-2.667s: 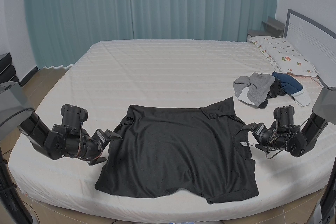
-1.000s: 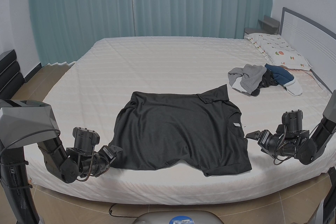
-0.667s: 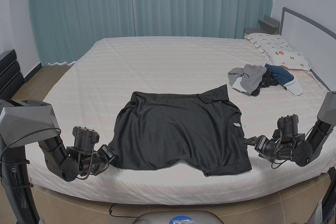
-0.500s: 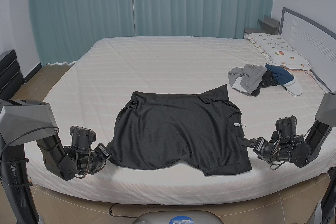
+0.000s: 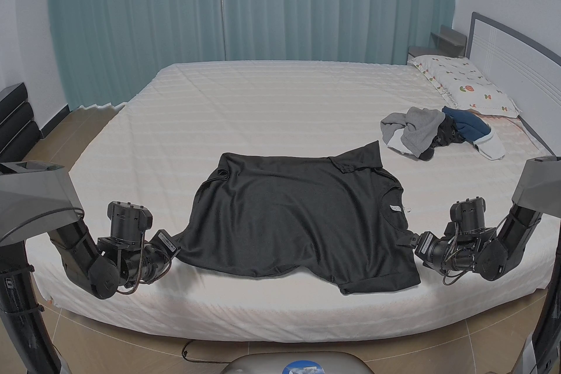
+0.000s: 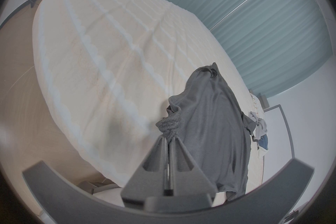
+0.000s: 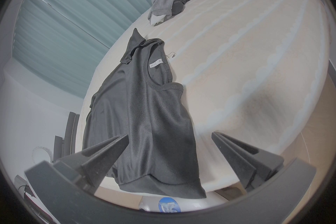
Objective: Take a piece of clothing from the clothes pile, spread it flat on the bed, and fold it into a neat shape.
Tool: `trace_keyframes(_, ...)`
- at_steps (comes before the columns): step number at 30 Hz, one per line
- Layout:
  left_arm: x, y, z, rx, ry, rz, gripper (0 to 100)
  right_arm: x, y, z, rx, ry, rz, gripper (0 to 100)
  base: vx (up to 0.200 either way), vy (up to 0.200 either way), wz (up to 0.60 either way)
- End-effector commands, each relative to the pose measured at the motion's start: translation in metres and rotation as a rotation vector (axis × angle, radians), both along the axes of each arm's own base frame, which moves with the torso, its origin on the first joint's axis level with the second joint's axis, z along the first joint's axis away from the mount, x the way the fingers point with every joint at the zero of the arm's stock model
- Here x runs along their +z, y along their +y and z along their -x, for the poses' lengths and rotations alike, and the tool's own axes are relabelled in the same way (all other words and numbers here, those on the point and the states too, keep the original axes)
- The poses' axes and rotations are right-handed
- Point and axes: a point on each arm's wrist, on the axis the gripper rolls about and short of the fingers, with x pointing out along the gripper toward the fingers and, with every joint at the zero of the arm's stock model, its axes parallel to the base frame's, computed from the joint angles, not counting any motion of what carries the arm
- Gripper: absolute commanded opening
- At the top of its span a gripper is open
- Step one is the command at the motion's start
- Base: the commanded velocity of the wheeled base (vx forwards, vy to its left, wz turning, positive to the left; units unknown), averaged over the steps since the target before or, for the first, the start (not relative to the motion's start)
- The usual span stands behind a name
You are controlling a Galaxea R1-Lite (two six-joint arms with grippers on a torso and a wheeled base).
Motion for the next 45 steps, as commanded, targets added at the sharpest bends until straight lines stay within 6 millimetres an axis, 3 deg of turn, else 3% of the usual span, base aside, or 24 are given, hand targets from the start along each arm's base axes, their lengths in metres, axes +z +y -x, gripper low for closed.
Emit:
trace_keyframes(1, 0.003, 0.004, 0.0, 0.008, -0.008, 0.012, 0, -0.018, 0.001, -0.008, 0.001, 0.011, 0.005, 100, 0.0, 0.0, 0.0)
trace_keyframes(6, -0.002, 0.007, -0.005, 0.016, -0.017, 0.015, 0, -0.029, 0.006, -0.022, 0.008, -0.011, 0.005, 100, 0.0, 0.0, 0.0)
trace_keyframes(7, -0.002, 0.007, -0.005, 0.016, -0.017, 0.015, 0, -0.029, 0.006, -0.022, 0.008, -0.011, 0.005, 0, 0.0, 0.0, 0.0)
trace_keyframes(14, 0.0, 0.016, -0.006, 0.032, -0.057, 0.007, 0, -0.028, 0.006, -0.041, -0.009, -0.059, 0.012, 0, 0.0, 0.0, 0.0)
trace_keyframes(22, 0.003, 0.016, -0.008, 0.033, -0.075, 0.01, 0, -0.005, 0.0, -0.069, -0.069, -0.186, 0.023, 0, 0.0, 0.0, 0.0)
trace_keyframes(31, 0.005, 0.015, -0.011, 0.038, -0.094, 0.016, 0, 0.025, 0.003, -0.116, -0.069, -0.303, 0.021, 0, 0.0, 0.0, 0.0)
trace_keyframes(45, 0.003, 0.015, -0.011, 0.036, -0.093, 0.017, 0, -0.002, 0.013, -0.154, -0.036, -0.345, 0.069, 0, 0.0, 0.0, 0.0)
